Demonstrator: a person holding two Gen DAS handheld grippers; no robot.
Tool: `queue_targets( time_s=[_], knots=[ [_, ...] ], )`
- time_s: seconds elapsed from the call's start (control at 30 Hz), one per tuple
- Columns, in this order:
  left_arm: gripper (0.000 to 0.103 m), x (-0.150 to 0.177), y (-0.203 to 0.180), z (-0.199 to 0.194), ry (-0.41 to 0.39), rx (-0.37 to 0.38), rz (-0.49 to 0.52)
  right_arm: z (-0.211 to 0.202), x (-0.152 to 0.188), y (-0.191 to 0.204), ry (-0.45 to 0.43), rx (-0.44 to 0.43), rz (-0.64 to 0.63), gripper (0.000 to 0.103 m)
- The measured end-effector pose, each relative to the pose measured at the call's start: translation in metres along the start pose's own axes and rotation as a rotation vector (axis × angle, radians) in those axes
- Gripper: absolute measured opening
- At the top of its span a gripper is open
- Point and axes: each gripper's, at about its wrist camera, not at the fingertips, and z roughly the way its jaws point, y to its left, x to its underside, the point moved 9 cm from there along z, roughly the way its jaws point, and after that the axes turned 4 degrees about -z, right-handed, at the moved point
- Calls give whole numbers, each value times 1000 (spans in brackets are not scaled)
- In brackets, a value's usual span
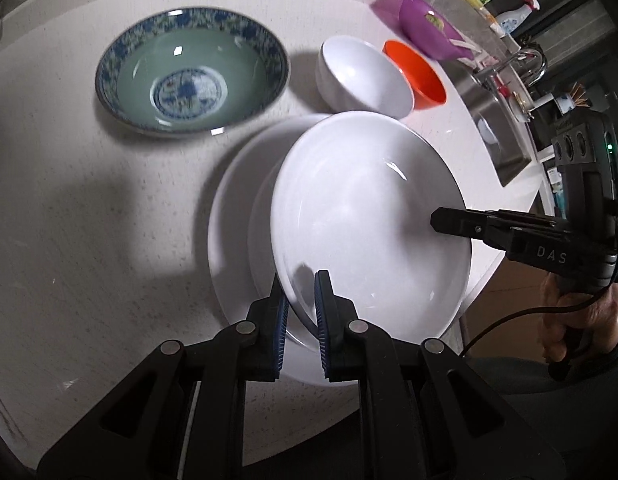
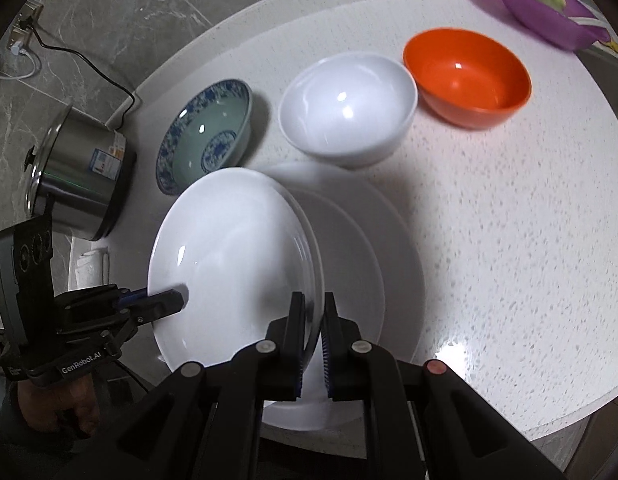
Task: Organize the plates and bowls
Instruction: 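Lift the white bowl with both grippers and lower it onto the deep plate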
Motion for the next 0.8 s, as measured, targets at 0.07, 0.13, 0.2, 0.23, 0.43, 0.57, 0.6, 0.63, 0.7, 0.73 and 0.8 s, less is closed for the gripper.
queue_targets(
  time_s=[0.07,0.13,0.2,0.23,0.43,0.57,0.6,0.63,0.7,0.73,0.8],
  knots=[
    [11,2,0,6,0,-12,10,5,4,-2,7,12,-4,9],
    [11,0,0,12,-1,-27,22,9,5,-4,12,20,-14,10],
    [12,-3,1,20,3,-40,30,15,7,-7,20,21,-11,10],
    [12,-4,3,22,8,-44,35,18,8,-8,26,22,-13,10],
    [13,-5,2,41,19,-79,63,27,13,-16,45,42,-31,10],
    [13,-9,4,45,13,-102,80,30,12,-17,48,50,-42,10],
    [13,-10,2,44,10,-102,79,31,12,-17,49,53,-50,11],
    [13,-10,2,44,8,-100,75,32,12,-16,51,56,-59,11],
    [13,-10,1,44,6,-95,67,34,12,-13,57,66,-84,12],
    [13,-11,1,44,5,-94,67,34,12,-12,57,67,-84,12],
    [14,-10,1,43,4,-91,67,35,11,-12,59,68,-87,12]
  ],
)
